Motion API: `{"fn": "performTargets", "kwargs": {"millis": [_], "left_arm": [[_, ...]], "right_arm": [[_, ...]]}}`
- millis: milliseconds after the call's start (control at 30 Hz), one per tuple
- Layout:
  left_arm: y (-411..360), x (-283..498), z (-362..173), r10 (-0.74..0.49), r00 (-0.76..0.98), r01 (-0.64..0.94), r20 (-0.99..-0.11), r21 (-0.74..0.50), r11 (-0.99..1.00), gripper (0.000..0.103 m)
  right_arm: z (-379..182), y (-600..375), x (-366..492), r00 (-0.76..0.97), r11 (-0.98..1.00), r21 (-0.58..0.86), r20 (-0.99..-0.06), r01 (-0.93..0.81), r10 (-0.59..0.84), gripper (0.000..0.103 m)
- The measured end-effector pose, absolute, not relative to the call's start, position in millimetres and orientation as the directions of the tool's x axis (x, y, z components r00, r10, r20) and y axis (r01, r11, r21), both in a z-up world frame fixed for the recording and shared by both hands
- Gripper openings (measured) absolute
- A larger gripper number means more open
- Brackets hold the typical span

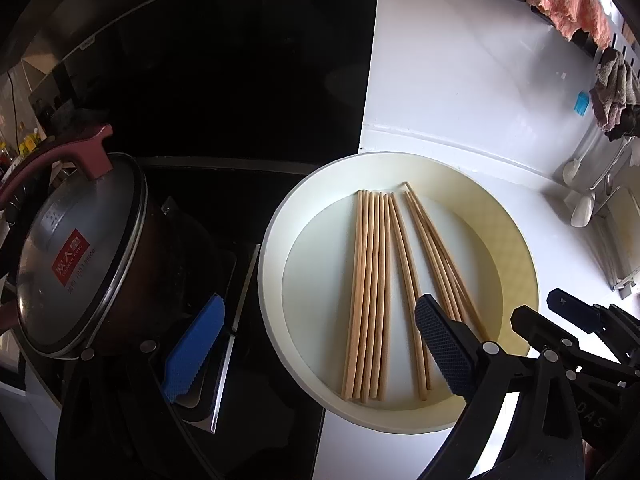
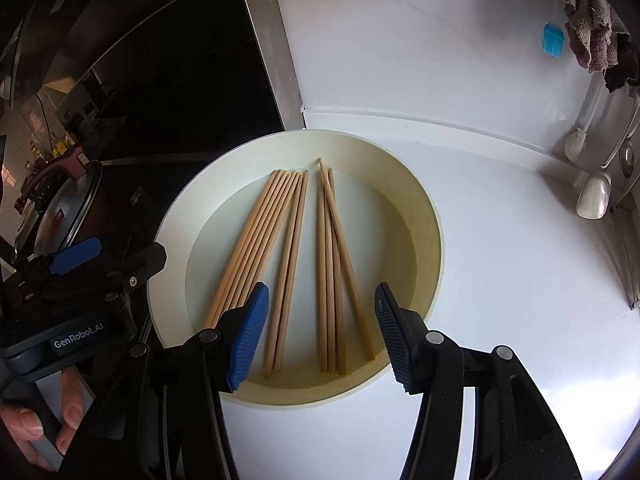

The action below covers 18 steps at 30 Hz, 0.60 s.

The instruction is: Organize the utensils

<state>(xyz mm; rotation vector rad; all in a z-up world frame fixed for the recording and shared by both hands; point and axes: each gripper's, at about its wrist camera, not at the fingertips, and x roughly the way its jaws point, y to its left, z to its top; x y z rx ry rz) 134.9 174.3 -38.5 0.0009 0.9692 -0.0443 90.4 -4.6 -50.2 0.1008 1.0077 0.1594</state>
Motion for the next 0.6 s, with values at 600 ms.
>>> {"fn": "performTargets", "kwargs": {"millis": [600], "left_arm": [[168,124,-35,-0.017,0.564,0.020,-0.826,-0.007,1.000,0.096]], "right_arm": [[-51,-11,87,0.525,0.981,0.169,-0.829,-0.094,0.193,0.053]]}}
